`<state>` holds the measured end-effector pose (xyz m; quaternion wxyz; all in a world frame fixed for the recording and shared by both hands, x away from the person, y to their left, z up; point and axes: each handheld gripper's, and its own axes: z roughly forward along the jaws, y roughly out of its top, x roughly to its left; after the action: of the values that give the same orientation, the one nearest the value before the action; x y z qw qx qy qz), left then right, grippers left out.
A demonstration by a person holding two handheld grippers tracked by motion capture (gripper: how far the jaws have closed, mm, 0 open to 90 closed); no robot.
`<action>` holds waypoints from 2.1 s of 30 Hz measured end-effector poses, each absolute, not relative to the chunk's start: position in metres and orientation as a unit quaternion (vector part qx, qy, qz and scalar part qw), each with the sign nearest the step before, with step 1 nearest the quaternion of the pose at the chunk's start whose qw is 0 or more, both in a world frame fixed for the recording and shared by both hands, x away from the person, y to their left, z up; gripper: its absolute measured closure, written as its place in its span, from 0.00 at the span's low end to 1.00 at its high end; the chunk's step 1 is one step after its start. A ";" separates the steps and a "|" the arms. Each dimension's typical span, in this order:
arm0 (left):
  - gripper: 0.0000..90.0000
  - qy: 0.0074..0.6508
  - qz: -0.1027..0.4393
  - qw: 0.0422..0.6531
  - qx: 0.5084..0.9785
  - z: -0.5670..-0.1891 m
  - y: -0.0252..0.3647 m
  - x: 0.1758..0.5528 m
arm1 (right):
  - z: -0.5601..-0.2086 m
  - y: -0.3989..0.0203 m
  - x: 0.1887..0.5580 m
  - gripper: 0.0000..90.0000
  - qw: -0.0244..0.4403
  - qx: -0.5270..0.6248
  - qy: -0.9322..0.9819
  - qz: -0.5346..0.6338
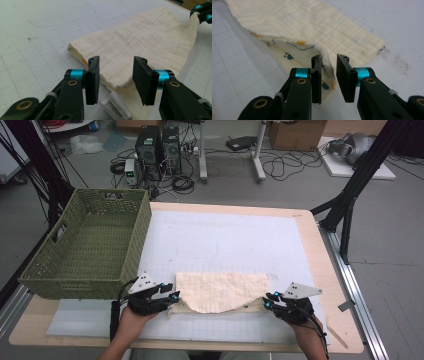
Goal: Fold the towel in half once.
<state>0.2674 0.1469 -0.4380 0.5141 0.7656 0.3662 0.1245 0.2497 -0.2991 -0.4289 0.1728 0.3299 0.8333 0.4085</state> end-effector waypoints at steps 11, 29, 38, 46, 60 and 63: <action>0.60 0.390 0.132 0.514 0.753 -0.436 0.150 0.282 | -0.417 -0.330 0.238 0.76 0.175 0.361 0.799 0.448; 0.97 0.389 0.118 0.483 0.775 -0.446 0.131 0.304 | -0.444 -0.299 0.292 0.89 0.115 0.409 0.814 0.396; 0.98 0.407 0.131 0.499 0.754 -0.443 0.142 0.307 | -0.438 -0.296 0.292 0.97 0.146 0.395 0.815 0.398; 0.98 0.414 0.143 0.473 0.765 -0.447 0.137 0.310 | -0.438 -0.291 0.302 0.97 0.169 0.414 0.813 0.373; 0.52 0.414 0.167 0.483 0.753 -0.435 0.135 0.331 | -0.424 -0.299 0.311 0.54 0.219 0.416 0.793 0.388; 0.51 0.408 0.164 0.474 0.763 -0.435 0.128 0.342 | -0.421 -0.293 0.323 0.55 0.215 0.415 0.792 0.393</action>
<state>0.3417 0.1283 -0.4355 0.4735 0.7630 0.4082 0.1644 0.3231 -0.2935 -0.4212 0.2148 0.4149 0.7920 0.3931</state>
